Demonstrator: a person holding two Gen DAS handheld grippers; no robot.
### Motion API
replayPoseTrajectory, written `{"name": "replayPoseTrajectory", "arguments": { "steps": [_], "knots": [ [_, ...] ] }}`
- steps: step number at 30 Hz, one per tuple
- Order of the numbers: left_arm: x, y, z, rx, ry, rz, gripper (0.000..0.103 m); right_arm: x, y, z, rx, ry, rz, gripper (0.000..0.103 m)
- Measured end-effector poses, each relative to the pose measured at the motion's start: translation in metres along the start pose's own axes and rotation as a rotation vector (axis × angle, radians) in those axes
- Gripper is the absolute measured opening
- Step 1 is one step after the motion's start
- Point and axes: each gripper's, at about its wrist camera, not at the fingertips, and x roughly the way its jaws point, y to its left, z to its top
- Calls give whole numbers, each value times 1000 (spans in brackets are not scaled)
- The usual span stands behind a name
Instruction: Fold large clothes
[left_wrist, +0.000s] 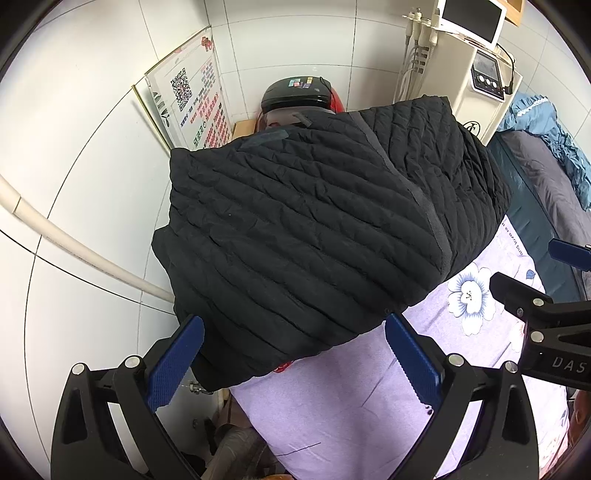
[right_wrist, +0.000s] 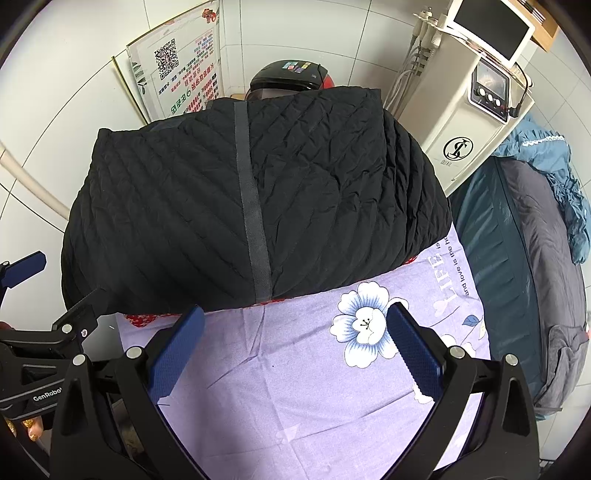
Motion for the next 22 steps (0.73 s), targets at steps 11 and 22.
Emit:
{"name": "replayPoseTrajectory", "arguments": {
  "steps": [11, 22],
  "knots": [
    [-2, 8, 1, -18, -43, 51, 97, 0, 0, 0, 1, 2, 1, 97],
    [3, 13, 2, -36, -6, 31, 97, -1, 2, 2, 1, -5, 3, 97]
  ]
}}
